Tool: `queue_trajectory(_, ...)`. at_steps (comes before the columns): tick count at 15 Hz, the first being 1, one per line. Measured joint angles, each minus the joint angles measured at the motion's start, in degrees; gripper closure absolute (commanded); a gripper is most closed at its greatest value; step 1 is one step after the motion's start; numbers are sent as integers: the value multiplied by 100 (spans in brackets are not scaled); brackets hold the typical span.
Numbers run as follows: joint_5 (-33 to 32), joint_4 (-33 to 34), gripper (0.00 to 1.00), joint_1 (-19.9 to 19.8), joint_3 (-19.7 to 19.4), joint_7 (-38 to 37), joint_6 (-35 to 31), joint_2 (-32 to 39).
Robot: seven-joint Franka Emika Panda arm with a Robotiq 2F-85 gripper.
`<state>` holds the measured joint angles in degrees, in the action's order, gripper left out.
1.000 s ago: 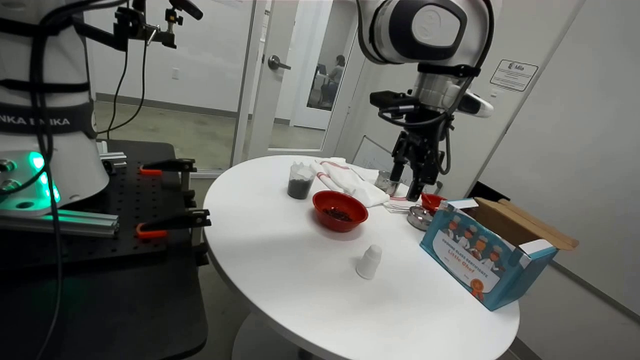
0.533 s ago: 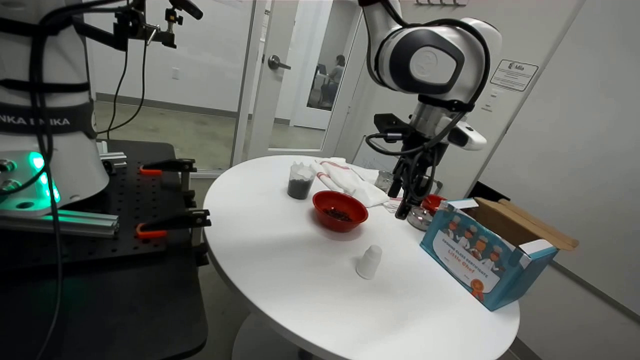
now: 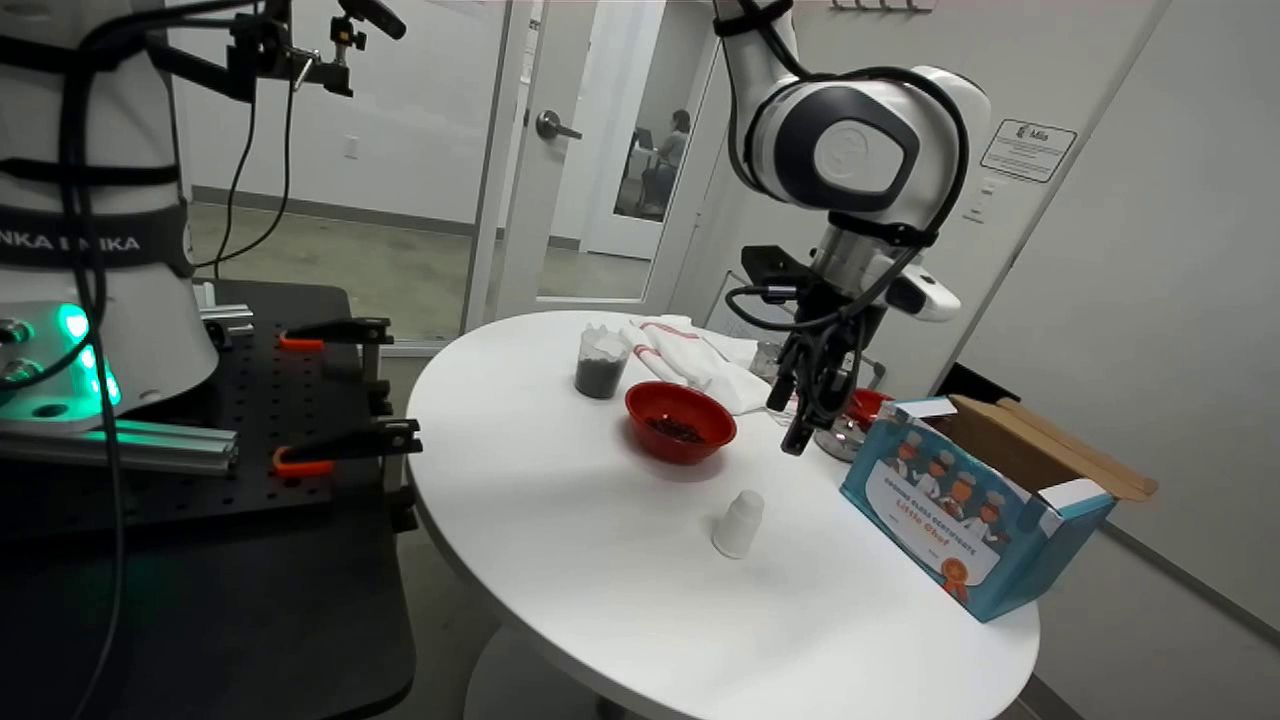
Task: Use the white bottle to pull the box then put the bottle in the box
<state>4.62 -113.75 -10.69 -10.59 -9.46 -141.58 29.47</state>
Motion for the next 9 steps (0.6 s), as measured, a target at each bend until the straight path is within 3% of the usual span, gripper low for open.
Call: queue_trajectory(9,-5,77,0,-50,7,16,-51,336)
